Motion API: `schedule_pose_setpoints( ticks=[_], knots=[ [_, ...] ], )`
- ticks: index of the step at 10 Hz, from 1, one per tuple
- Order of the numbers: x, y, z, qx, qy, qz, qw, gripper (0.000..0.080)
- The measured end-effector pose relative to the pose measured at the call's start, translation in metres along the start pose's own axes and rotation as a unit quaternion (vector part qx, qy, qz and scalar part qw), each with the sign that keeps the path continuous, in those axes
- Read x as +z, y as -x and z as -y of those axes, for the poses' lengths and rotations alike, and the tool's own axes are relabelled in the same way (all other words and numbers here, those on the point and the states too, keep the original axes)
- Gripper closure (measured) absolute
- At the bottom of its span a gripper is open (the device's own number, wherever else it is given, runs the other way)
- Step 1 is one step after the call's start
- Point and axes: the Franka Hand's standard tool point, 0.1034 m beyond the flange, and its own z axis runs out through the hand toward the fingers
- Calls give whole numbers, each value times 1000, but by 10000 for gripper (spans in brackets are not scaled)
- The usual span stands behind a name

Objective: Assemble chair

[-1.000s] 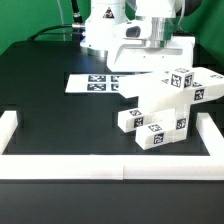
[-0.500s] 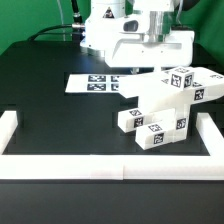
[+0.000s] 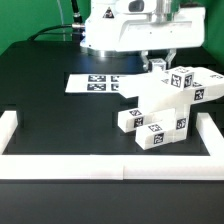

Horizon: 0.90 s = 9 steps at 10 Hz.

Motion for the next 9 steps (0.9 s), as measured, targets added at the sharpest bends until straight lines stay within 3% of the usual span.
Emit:
schedule_pose_setpoints(
  ticks=[1,2,6,7,9],
  knots=[
    [-10,-12,6,5,-2,-8,1000,515],
    [-11,-14,10,7,-1,-10,1000,515],
    [-10,-13,6,8,0,-8,1000,515],
    [-17,-17,-3,-11,-4,0,1000,515],
    [-41,-45,-18,1,-8,-4,1000,515]
  ],
)
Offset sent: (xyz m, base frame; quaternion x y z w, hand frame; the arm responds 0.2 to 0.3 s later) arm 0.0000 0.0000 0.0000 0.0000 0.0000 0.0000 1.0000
